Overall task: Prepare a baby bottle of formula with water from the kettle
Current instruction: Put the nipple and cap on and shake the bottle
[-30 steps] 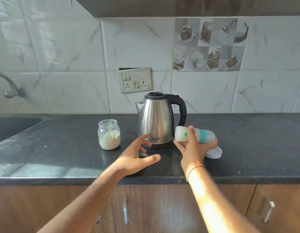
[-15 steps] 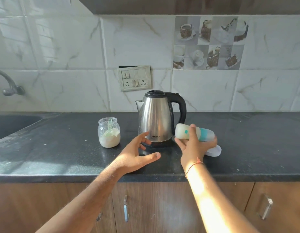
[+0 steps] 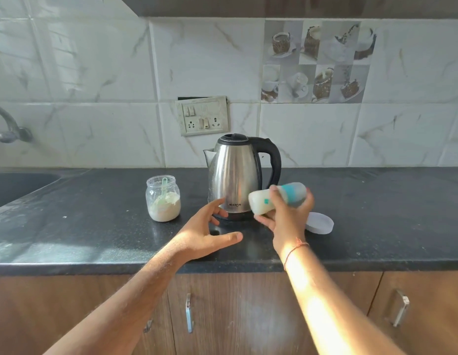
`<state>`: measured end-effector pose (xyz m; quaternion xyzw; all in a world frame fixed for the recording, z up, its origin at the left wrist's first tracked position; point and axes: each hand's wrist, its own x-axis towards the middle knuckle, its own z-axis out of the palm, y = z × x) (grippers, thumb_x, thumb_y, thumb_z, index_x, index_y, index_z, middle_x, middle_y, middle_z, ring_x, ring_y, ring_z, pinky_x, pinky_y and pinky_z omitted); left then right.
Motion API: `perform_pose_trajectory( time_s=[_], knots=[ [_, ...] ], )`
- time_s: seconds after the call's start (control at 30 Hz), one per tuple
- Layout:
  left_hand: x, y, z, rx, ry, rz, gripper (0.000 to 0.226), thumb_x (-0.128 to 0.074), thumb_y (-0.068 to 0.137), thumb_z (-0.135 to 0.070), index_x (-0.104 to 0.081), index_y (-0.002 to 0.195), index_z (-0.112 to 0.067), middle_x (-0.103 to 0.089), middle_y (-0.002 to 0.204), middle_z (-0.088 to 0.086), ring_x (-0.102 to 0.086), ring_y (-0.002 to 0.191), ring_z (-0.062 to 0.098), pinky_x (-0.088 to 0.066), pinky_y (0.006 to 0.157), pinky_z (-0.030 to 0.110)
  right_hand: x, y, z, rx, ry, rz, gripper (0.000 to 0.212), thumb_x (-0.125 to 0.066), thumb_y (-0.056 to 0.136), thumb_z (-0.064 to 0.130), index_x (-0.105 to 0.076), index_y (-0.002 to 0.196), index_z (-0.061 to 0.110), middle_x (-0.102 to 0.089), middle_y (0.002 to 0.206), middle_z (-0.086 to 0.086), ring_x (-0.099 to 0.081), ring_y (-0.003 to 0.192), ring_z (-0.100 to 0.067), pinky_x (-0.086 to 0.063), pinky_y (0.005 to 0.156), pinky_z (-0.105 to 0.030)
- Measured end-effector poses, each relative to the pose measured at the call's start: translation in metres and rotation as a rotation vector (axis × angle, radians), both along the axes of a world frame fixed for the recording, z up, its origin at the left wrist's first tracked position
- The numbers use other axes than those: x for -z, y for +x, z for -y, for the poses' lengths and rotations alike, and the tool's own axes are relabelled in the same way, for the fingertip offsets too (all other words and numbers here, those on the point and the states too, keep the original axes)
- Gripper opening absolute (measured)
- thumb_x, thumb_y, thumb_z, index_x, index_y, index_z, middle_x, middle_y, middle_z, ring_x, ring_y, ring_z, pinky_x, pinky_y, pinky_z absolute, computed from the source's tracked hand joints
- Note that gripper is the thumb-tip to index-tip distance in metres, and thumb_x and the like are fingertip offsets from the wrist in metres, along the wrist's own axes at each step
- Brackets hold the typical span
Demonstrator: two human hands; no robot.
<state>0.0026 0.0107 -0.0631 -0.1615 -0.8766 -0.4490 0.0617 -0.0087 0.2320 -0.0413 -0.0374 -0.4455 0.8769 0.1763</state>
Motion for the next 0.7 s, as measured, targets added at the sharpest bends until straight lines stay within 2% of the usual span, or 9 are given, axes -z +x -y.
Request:
perform_pose_trajectory(
  time_s=[0.07,0.17,0.23,0.33,0.47,0.5,0.6,0.63,0.7],
  knots=[
    [0.001,0.000,-0.001,-0.004,-0.001,-0.005,0.107,-0.092,0.083,-0.060,-0.033,0.171,-0.040,-0.062,0.138,-0.024,-0.061,0.126,0.000,-0.046,0.093,0.011,0.004,-0.008,-0.008,0.124,-0.192,-0.016,0.074,-0.089,0.092,0.023,-0.038,0.144,0.039,-0.055,0.145,-0.012,-0.073,0.120,-0.042,-0.068,0.067,-0.054],
    [0.002,0.000,-0.002,0.000,0.012,-0.011,0.106,-0.096,0.085,-0.046,-0.035,0.171,-0.032,-0.063,0.139,-0.016,-0.061,0.124,0.005,-0.046,0.087,0.003,0.004,0.002,-0.005,-0.201,0.118,0.001,0.065,-0.087,0.094,0.021,-0.045,0.138,0.045,-0.064,0.137,-0.012,-0.079,0.108,-0.040,-0.068,0.067,-0.057],
    [0.002,0.000,-0.002,0.004,0.019,-0.020,0.108,-0.097,0.083,-0.048,-0.036,0.171,-0.032,-0.063,0.139,-0.015,-0.061,0.124,0.006,-0.046,0.086,0.000,-0.002,0.002,0.001,-0.151,0.149,0.024,0.069,-0.089,0.092,0.022,-0.045,0.139,0.046,-0.062,0.138,-0.010,-0.077,0.112,-0.040,-0.068,0.067,-0.056],
    [0.000,0.002,-0.002,0.013,0.008,-0.021,0.113,-0.093,0.077,-0.062,-0.035,0.171,-0.036,-0.062,0.138,-0.019,-0.060,0.125,0.003,-0.047,0.089,0.004,0.004,-0.009,-0.010,0.136,-0.215,-0.018,0.070,-0.087,0.093,0.023,-0.039,0.142,0.037,-0.055,0.144,-0.011,-0.074,0.119,-0.043,-0.068,0.067,-0.053],
    [0.002,-0.001,-0.002,0.008,0.009,-0.020,0.105,-0.096,0.086,-0.045,-0.036,0.171,-0.032,-0.063,0.139,-0.015,-0.061,0.125,0.007,-0.045,0.085,-0.002,0.001,0.001,-0.003,-0.194,0.140,0.041,0.072,-0.090,0.091,0.026,-0.045,0.144,0.045,-0.064,0.138,-0.012,-0.079,0.107,-0.041,-0.068,0.067,-0.056],
    [0.002,-0.001,-0.001,0.007,0.007,-0.024,0.105,-0.096,0.086,-0.047,-0.036,0.170,-0.033,-0.063,0.139,-0.017,-0.061,0.125,0.006,-0.046,0.085,-0.001,-0.002,0.000,0.000,-0.141,0.124,0.046,0.073,-0.091,0.091,0.026,-0.045,0.144,0.045,-0.062,0.139,-0.011,-0.078,0.110,-0.041,-0.068,0.067,-0.055],
    [0.002,0.000,0.000,0.013,-0.001,-0.022,0.105,-0.093,0.085,-0.054,-0.035,0.170,-0.038,-0.061,0.138,-0.021,-0.060,0.125,0.002,-0.046,0.086,0.003,0.004,-0.009,-0.010,0.159,-0.215,-0.015,0.074,-0.088,0.093,0.025,-0.038,0.146,0.038,-0.055,0.145,-0.011,-0.073,0.118,-0.043,-0.069,0.068,-0.052],
    [0.002,0.000,0.000,0.015,0.000,-0.021,0.105,-0.094,0.085,-0.053,-0.035,0.170,-0.037,-0.061,0.139,-0.021,-0.060,0.125,0.003,-0.047,0.086,0.003,0.001,-0.006,-0.010,0.093,-0.196,-0.011,0.073,-0.087,0.094,0.025,-0.039,0.146,0.039,-0.058,0.145,-0.012,-0.075,0.117,-0.042,-0.068,0.068,-0.054],
    [0.002,0.001,-0.001,0.022,0.004,-0.021,0.105,-0.095,0.086,-0.048,-0.035,0.171,-0.034,-0.062,0.139,-0.017,-0.060,0.125,0.005,-0.047,0.086,0.001,0.001,0.001,-0.005,-0.162,0.082,0.014,0.072,-0.088,0.093,0.025,-0.044,0.146,0.044,-0.066,0.139,-0.014,-0.079,0.108,-0.040,-0.068,0.068,-0.057]
  ],
)
